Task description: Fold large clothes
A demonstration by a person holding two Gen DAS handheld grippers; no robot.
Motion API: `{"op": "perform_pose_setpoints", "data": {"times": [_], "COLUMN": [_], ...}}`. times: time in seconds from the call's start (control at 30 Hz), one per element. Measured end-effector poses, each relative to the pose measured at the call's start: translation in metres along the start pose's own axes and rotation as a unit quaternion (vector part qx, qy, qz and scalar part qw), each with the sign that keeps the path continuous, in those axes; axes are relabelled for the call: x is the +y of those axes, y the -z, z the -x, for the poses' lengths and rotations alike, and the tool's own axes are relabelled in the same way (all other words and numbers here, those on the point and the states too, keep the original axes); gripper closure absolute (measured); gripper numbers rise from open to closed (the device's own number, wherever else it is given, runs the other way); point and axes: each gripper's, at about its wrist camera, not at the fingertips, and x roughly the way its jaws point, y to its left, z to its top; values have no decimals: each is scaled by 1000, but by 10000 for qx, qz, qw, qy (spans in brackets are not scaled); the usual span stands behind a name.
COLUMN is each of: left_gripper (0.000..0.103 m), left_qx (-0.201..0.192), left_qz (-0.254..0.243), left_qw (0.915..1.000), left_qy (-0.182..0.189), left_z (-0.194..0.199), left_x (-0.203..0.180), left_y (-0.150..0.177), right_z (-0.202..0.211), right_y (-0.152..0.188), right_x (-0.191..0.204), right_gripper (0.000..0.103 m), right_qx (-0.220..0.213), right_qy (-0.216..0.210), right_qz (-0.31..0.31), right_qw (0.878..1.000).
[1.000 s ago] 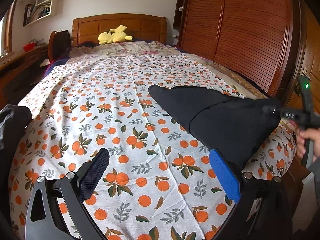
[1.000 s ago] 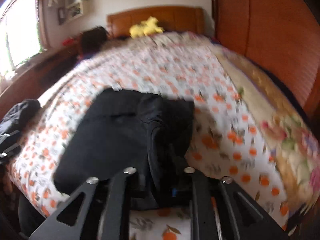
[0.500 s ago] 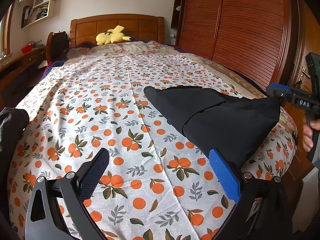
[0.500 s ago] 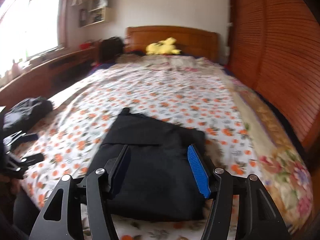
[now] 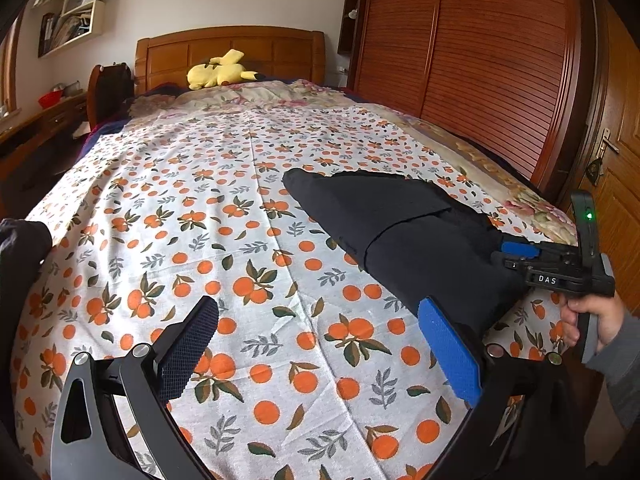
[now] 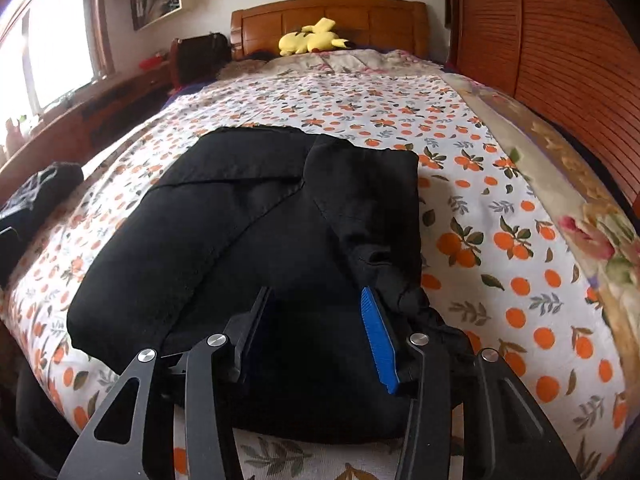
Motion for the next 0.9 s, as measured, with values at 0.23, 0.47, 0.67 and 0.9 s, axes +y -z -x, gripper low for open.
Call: {"op": "perform_pose_setpoints", "data": {"times": [0.23,0.47,0.67,0.9], "left_gripper": [3,3,3,3], "left_qx": [-1,5,-5,39], "left_qz": [-56,-110,-168,-246], "left_qw": [10000,9999,9997,9994], "left_qy": [40,106,175,238], "left_z": [-4,-12,-25,-47], "left_x": [-8,-17,-25,-34], "left_y": [-2,-5,-13,-21], "right_z": [24,49,27,26], "right_y": [-15,-11,8,11], "right_x": [22,6,-21,-23], "right_gripper": [53,49,49,49], "right_qx": [-81,-235,104,92], "right_qy": [330,505,242,184], "right_qz": [352,293,-171,-290], "right_qw": [9988,9980,9995,9994]}}
